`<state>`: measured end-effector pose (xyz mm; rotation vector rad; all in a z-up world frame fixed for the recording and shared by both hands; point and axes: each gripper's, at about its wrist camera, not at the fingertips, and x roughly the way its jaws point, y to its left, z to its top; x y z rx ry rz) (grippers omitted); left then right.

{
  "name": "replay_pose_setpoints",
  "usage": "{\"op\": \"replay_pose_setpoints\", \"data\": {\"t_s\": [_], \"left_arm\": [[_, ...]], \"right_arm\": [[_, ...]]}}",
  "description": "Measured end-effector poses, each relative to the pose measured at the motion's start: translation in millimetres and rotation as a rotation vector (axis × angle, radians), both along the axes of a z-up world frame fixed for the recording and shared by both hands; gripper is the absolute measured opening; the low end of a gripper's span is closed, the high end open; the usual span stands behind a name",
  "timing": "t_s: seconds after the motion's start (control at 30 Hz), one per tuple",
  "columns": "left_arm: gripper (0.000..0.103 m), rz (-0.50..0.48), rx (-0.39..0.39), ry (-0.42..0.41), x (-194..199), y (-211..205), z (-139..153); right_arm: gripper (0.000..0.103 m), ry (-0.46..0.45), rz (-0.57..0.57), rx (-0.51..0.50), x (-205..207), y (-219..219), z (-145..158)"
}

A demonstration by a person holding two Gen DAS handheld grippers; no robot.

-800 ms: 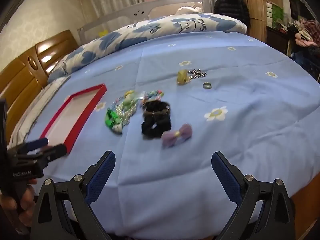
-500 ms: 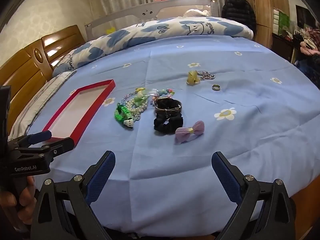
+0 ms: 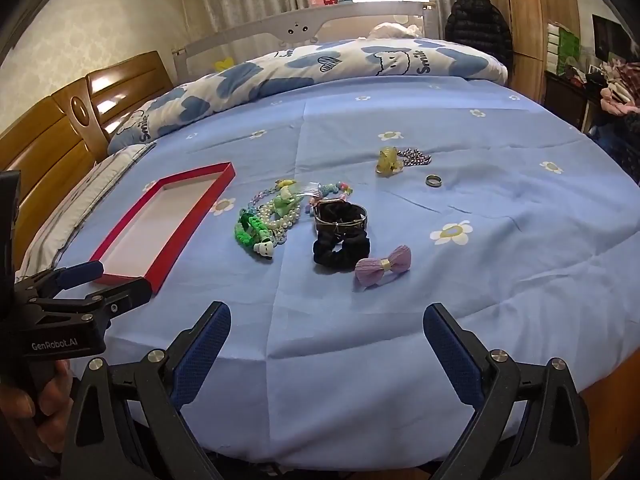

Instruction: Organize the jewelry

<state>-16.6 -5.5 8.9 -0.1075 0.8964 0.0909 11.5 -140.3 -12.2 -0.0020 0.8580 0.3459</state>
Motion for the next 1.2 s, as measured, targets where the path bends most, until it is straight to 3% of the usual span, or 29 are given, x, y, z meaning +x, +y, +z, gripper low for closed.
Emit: {"op": "replay_pose_setpoints", "data": {"t_s": [1.2], "left_arm": [[0.103, -0.007, -0.001, 0.0, 0.5, 0.5, 1.8]], "right_arm": [[0.098, -0.002, 0.002, 0.018, -1.7, 1.3, 5.5]]}}
